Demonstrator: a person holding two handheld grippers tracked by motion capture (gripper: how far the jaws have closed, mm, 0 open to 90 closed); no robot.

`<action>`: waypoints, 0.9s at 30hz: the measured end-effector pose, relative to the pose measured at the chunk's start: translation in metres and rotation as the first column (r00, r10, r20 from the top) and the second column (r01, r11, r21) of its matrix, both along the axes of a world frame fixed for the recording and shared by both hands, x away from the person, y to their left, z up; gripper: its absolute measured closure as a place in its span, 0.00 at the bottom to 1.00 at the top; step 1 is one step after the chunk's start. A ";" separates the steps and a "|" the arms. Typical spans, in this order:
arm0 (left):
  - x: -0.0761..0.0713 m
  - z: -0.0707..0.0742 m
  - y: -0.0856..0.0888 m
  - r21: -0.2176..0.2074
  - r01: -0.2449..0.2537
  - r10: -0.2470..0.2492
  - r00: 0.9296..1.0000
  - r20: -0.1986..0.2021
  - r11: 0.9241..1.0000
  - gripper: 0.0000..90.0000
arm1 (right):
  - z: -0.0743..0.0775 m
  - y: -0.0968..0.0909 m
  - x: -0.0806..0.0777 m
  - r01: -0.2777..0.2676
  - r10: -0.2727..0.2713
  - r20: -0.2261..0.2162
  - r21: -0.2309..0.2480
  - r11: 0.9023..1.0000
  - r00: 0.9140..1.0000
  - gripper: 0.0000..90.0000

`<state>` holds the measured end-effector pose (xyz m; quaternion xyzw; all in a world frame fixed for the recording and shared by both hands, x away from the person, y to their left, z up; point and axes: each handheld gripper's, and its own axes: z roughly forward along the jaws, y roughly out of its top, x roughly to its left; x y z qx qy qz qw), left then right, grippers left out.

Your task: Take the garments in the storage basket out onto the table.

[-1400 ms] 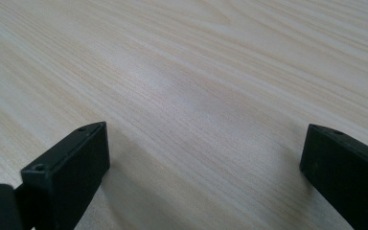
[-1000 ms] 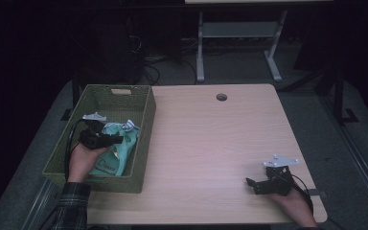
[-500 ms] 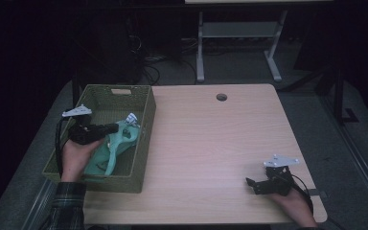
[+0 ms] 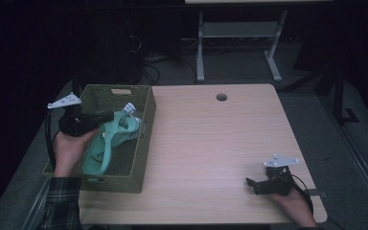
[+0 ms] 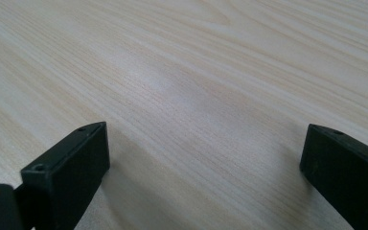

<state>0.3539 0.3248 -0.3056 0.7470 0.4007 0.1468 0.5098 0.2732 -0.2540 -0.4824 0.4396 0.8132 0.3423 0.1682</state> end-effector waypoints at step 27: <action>-0.003 0.063 -0.016 -0.064 0.073 -0.064 0.990 0.122 0.995 0.95 | 0.000 0.000 0.000 0.000 0.000 0.000 0.000 1.000 1.000 0.03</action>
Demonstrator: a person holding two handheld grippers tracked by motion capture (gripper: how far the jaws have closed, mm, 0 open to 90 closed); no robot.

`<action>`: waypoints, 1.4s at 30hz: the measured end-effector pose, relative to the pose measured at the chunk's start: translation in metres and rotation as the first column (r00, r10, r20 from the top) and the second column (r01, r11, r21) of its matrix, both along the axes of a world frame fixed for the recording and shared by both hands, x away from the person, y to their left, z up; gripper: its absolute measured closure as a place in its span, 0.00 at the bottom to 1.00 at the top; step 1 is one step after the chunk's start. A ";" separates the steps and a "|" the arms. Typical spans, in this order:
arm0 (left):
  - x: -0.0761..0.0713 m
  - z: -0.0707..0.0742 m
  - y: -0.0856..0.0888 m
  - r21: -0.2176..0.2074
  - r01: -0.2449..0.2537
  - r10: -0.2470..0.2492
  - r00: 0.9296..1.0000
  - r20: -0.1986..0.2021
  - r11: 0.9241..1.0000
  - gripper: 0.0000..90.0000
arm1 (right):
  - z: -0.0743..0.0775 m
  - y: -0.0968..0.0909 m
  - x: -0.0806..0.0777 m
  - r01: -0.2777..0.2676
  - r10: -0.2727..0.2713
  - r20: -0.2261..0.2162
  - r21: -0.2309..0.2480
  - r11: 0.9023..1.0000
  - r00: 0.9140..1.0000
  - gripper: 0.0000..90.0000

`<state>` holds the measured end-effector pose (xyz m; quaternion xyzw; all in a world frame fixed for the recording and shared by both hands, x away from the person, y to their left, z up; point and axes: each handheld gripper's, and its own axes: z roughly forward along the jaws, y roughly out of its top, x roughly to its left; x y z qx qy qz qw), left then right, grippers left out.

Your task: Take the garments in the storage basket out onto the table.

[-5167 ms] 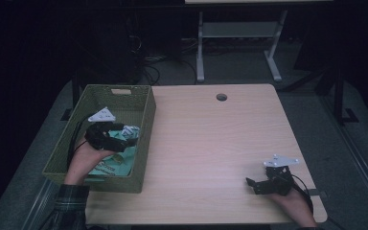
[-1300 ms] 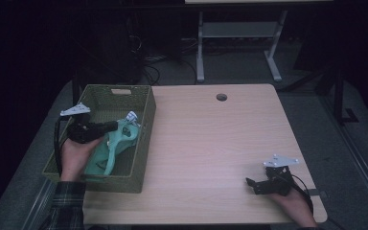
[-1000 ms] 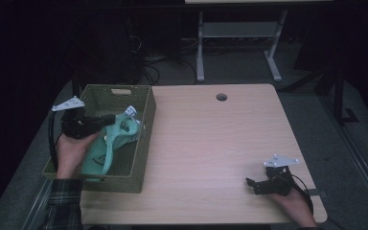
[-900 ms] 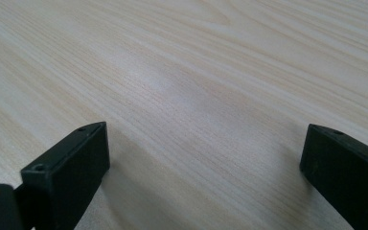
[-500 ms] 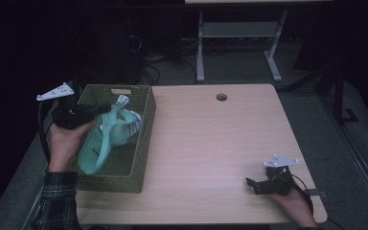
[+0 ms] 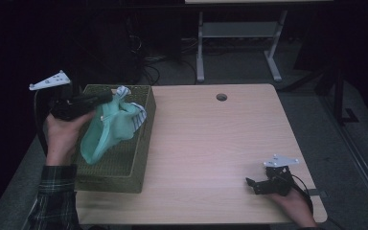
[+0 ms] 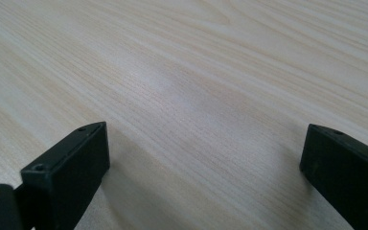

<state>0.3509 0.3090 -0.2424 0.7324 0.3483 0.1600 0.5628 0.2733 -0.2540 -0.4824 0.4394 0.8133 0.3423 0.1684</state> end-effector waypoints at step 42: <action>0.015 0.007 -0.123 -0.035 0.168 -0.166 0.985 0.048 0.985 0.95 | 0.000 0.001 -0.001 -0.006 0.006 -0.006 0.004 1.000 1.000 0.03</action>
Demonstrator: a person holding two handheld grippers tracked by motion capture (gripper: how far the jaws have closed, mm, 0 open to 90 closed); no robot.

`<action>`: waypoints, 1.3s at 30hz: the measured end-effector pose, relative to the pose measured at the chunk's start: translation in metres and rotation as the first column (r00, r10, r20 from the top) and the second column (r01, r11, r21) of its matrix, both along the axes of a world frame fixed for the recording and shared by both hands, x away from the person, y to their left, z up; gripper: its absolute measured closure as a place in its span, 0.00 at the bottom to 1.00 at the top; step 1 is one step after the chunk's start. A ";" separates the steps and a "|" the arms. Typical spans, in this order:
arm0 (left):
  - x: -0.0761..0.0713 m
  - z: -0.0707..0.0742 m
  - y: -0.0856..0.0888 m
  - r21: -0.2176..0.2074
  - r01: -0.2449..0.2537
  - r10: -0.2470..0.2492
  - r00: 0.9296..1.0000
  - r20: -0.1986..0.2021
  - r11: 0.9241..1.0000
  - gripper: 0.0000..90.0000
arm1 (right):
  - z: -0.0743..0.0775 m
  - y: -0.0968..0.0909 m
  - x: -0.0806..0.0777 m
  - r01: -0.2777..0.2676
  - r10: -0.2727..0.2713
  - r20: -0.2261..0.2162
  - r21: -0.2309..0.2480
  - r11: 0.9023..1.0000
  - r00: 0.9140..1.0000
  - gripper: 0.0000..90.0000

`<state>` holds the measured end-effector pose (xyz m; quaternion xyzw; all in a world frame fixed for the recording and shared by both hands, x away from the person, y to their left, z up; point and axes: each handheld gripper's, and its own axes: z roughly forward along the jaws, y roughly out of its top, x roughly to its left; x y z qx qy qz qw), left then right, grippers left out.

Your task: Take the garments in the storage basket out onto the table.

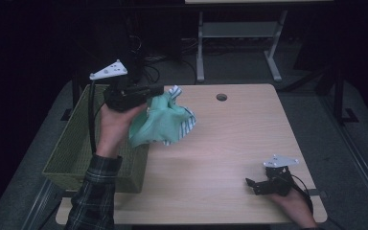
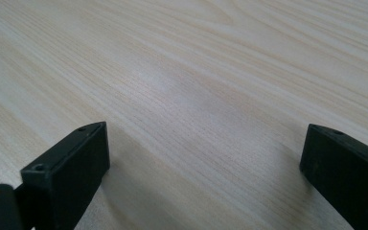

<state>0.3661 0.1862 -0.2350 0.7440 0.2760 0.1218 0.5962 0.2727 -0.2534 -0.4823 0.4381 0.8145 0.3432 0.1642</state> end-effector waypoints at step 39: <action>0.009 -0.092 -0.141 0.141 0.088 -0.078 0.994 -0.076 0.986 0.95 | 0.000 0.001 -0.001 -0.009 0.009 -0.005 0.001 1.000 1.000 0.03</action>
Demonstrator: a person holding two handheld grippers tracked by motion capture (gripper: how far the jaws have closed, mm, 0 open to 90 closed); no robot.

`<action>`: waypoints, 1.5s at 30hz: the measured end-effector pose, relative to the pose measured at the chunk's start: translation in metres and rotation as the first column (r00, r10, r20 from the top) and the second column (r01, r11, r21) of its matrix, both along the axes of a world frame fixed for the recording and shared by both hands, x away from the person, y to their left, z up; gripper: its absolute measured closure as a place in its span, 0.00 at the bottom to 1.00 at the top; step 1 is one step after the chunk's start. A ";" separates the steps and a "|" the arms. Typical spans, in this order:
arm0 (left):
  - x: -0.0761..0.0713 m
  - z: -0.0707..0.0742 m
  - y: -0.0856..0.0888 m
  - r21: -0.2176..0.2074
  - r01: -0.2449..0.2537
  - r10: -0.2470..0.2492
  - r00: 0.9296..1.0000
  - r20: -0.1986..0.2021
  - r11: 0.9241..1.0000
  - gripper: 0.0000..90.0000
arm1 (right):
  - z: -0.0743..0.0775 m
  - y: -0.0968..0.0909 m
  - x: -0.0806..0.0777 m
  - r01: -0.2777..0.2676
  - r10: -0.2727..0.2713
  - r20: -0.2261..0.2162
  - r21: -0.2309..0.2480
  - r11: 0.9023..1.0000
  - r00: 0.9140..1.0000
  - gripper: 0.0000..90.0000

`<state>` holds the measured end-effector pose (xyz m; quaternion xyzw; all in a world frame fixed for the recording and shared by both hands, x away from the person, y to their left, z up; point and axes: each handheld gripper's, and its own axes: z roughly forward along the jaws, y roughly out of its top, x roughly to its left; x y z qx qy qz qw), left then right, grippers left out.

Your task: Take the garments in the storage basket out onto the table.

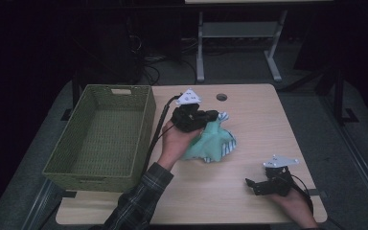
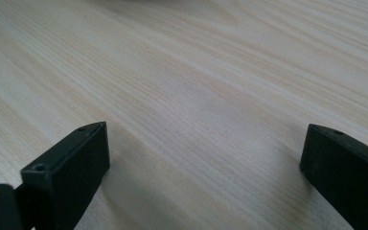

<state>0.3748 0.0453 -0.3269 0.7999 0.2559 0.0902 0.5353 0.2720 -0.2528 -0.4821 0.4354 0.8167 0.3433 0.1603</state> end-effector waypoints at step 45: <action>-0.013 -0.096 0.043 0.302 -0.061 0.104 0.986 -0.127 0.951 1.00 | 0.000 0.000 0.000 -0.006 0.006 0.003 -0.002 1.000 1.000 0.03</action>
